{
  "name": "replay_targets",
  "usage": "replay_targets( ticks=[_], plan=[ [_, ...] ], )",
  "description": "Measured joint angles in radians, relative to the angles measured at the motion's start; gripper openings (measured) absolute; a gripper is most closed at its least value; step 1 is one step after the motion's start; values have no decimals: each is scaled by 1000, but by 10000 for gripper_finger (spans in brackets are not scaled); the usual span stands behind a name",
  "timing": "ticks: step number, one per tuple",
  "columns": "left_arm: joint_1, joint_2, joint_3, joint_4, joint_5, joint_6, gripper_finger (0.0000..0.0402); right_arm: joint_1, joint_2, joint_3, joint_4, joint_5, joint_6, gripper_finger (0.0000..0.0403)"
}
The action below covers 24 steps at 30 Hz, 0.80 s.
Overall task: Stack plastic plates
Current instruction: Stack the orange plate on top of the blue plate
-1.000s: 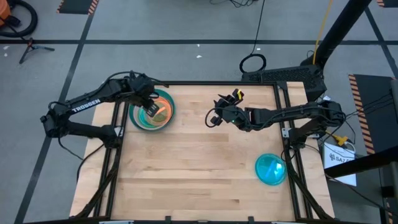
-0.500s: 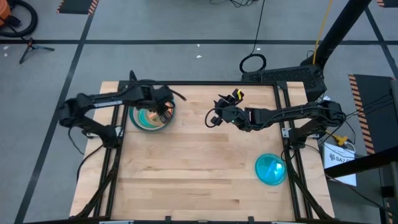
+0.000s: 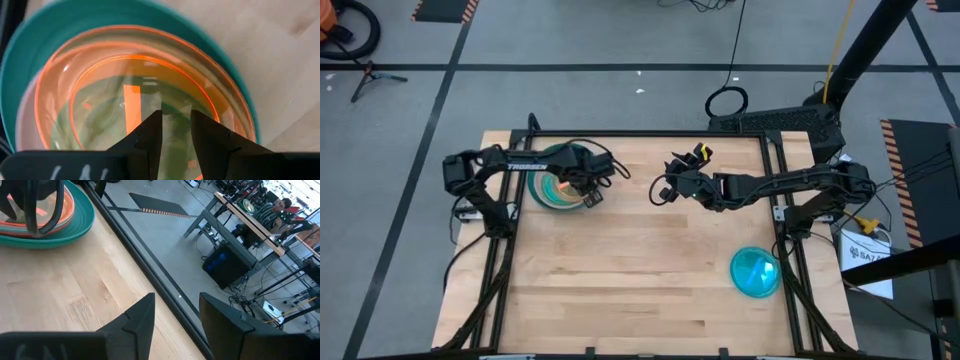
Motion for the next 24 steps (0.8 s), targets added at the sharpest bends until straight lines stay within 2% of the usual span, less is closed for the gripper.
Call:
replay_targets(
  ticks=[6, 11, 16, 24],
  plan=[
    [0, 7, 0, -71, -17, -17, 108, 0, 0, 0, -4, 0, 11, 146],
    [0, 7, 0, -178, -75, -48, 108, 0, 0, 0, -5, 0, 11, 146],
    [-1, 7, 0, -248, -77, -62, 108, 0, 0, 0, -4, 0, 11, 146],
    [-13, 7, 0, -219, -76, -56, 108, 0, 0, 0, -5, 0, 11, 146]
  ],
)
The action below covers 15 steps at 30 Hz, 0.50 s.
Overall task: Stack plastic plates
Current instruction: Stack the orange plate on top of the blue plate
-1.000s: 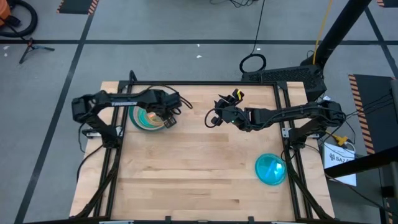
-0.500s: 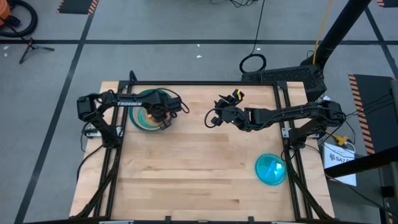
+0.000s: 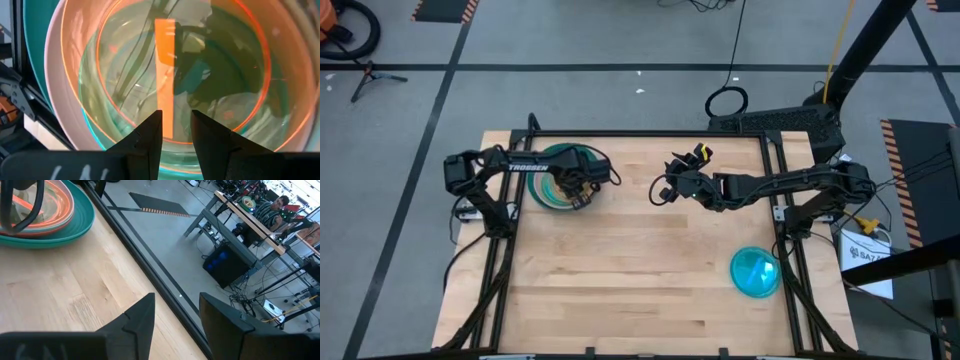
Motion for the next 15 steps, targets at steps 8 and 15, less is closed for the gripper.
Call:
replay_targets(
  ticks=[8, 15],
  plan=[
    [-26, 0, 0, 4, 1, 0, 108, 0, 0, 0, -7, 0, 0, 146],
    [-26, -1, -35, -5, 13, -2, 108, 0, 0, 0, -25, 0, 15, 146]
  ],
)
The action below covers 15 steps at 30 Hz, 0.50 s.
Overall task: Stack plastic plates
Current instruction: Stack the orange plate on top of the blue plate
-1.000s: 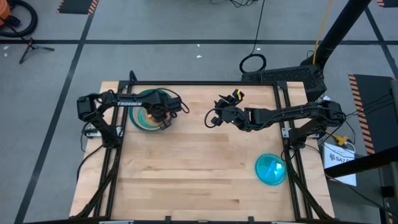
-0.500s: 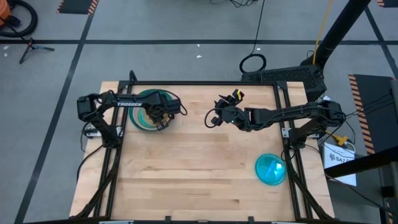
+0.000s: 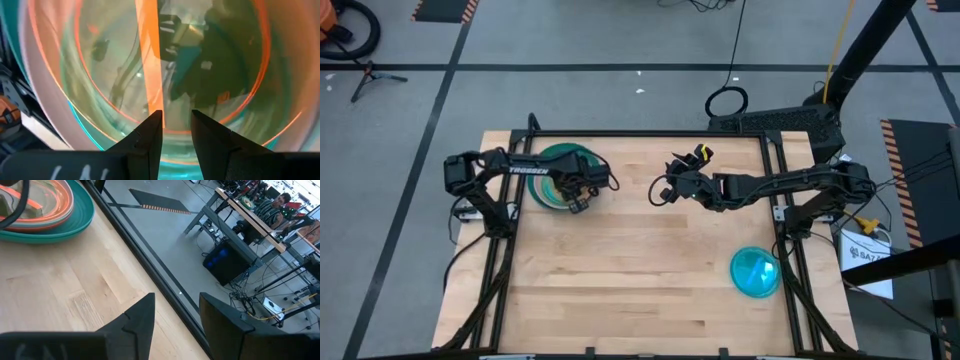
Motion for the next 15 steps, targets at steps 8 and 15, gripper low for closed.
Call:
replay_targets(
  ticks=[8, 15],
  plan=[
    [-12, 0, -41, -93, 16, -43, 108, 0, 0, 0, 0, 0, 2, 146],
    [-12, 0, -41, -175, 17, -84, 108, 0, 0, 0, 0, 0, 4, 146]
  ],
)
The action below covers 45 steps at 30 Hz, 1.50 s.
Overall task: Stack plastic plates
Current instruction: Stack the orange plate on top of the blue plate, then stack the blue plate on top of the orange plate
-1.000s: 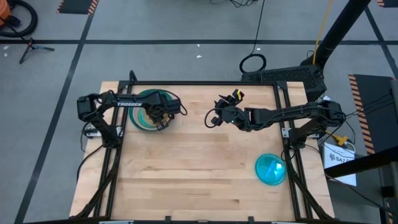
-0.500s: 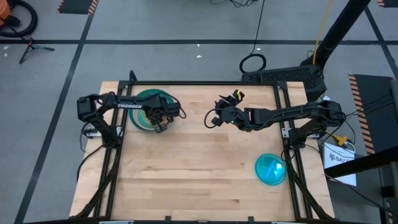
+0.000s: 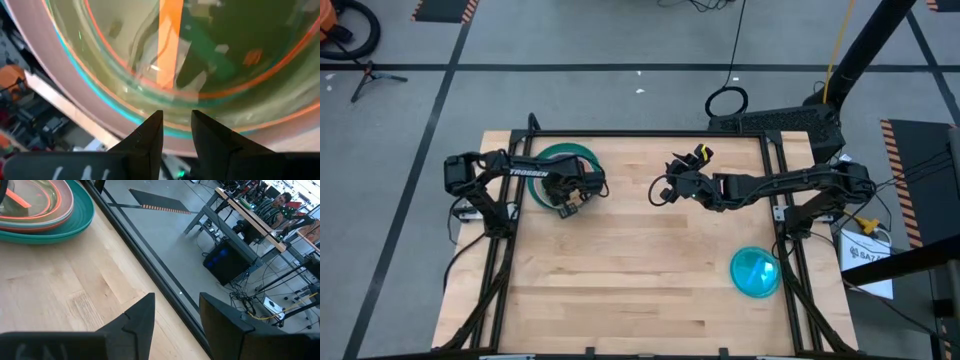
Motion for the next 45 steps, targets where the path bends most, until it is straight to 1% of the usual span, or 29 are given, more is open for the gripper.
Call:
replay_targets(
  ticks=[6, 9, 12, 17, 22, 24, 27, 29, 33, 35, 37, 38, 41, 45],
  plan=[
    [0, 0, 0, -30, -4, -9, 108, 0, 0, 0, 0, 0, 0, 146],
    [0, 0, 0, 5, -37, -10, 108, 0, 0, 0, 0, 0, 0, 146],
    [-1, 0, 0, 24, -42, -16, 108, 0, 0, 0, 0, 0, 0, 146],
    [-15, 0, 0, 30, 1, -18, 108, 0, 0, 0, 0, 0, 0, 146],
    [-21, 0, 0, -21, 1, -49, 108, 0, 0, 0, -4, 0, -2, 146],
    [-24, 0, 0, -23, -26, -63, 108, 0, 0, 0, -5, 0, -2, 146],
    [-37, -11, 0, -33, -114, -115, 108, 0, 0, 0, -22, 0, -2, 146],
    [-59, -30, 0, -36, -153, -150, 108, 0, 0, 0, -42, 0, 2, 146],
    [-134, -109, 0, -12, -210, -178, 108, 9, 0, 0, -50, 0, 13, 146],
    [-179, -167, 0, 29, -217, -172, 108, 21, 0, 0, -55, -4, 9, 146],
    [-223, -227, 0, 90, -218, -144, 108, 35, 0, 0, -64, -49, 8, 146],
    [-246, -258, 0, 128, -218, -121, 108, 43, -2, 0, -73, -89, 18, 146],
    [-306, -348, 0, 273, -220, -24, 108, 65, -23, 1, -128, -264, 75, 146],
    [-378, -443, 0, 464, -218, 154, 108, 92, -89, 1, -269, -502, 194, 146]
  ],
)
